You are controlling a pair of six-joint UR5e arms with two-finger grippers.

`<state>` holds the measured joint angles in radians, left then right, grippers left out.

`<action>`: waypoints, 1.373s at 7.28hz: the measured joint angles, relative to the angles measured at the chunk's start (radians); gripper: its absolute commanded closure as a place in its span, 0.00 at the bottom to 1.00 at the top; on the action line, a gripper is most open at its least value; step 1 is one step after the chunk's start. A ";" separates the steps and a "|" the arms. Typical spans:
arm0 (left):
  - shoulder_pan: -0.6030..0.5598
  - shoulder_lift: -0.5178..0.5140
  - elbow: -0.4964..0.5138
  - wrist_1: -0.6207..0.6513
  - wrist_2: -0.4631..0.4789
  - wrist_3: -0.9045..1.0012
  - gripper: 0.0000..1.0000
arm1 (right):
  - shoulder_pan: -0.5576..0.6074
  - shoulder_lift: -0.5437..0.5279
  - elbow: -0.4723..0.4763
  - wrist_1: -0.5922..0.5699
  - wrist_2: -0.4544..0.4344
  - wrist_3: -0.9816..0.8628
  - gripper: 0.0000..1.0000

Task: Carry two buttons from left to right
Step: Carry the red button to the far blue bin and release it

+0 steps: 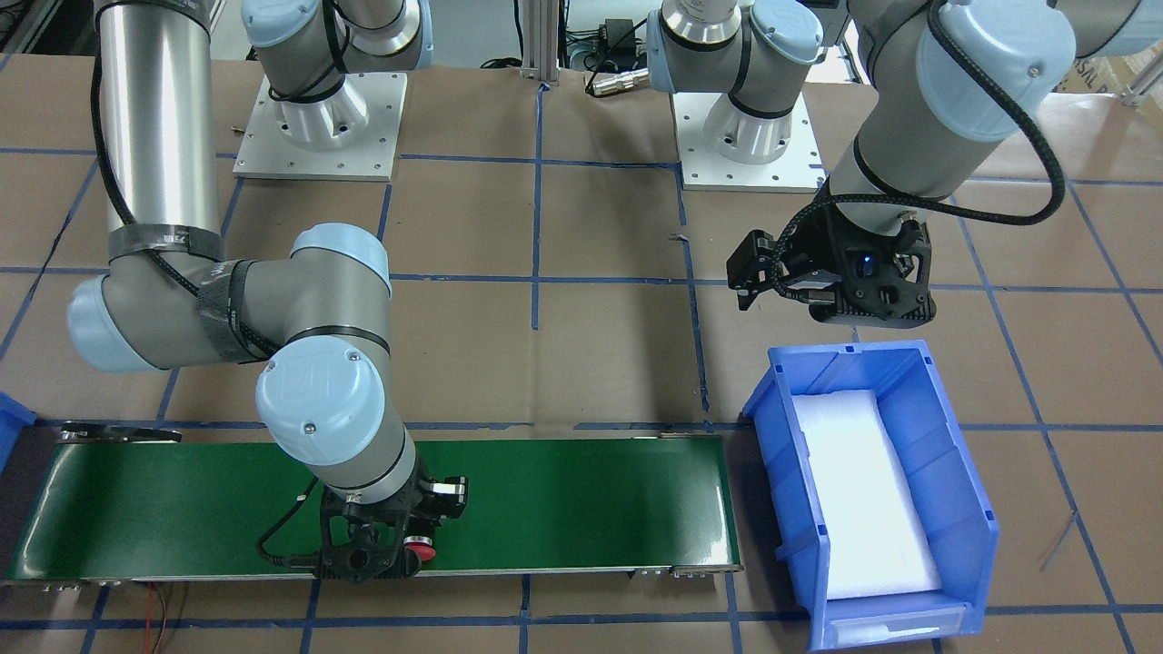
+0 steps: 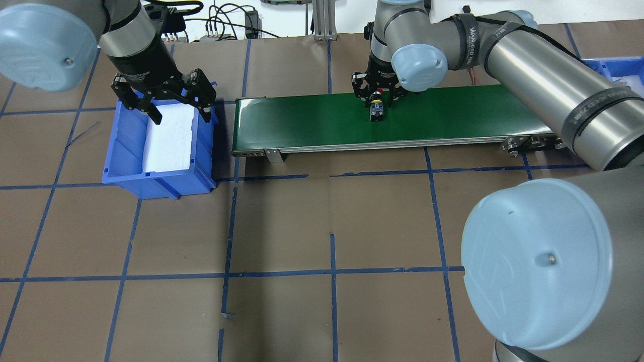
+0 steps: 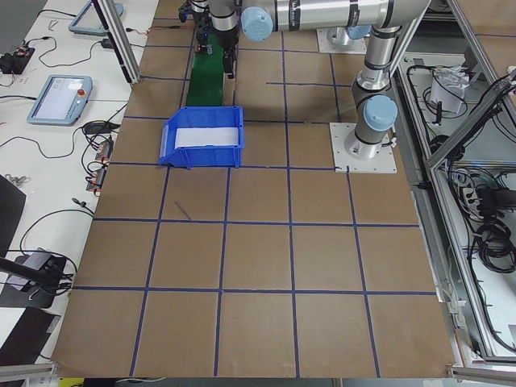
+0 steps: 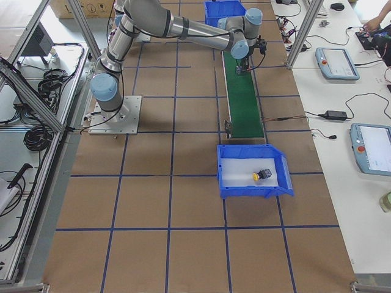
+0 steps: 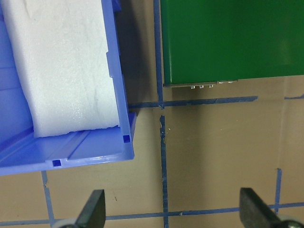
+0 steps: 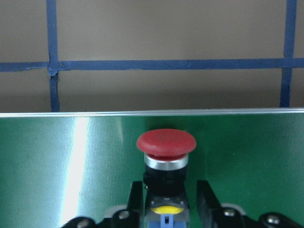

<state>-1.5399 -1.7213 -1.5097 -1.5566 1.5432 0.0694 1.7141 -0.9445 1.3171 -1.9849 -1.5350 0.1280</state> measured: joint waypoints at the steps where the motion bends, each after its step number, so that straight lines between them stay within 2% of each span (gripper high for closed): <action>1: 0.000 -0.001 0.001 0.000 0.000 0.003 0.00 | -0.015 -0.003 0.000 0.004 0.000 -0.038 0.93; 3: 0.000 -0.001 0.000 0.000 0.000 0.007 0.00 | -0.087 -0.021 0.001 0.030 0.000 -0.137 0.93; 6: -0.001 -0.005 0.002 0.002 0.000 0.007 0.00 | -0.281 -0.063 0.000 0.106 -0.010 -0.430 0.93; 10: -0.003 -0.004 -0.001 0.000 0.000 0.007 0.00 | -0.546 -0.158 0.000 0.194 -0.101 -0.828 0.93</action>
<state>-1.5429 -1.7253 -1.5106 -1.5569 1.5432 0.0760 1.1683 -1.1028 1.3166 -1.7905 -1.6364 -0.6996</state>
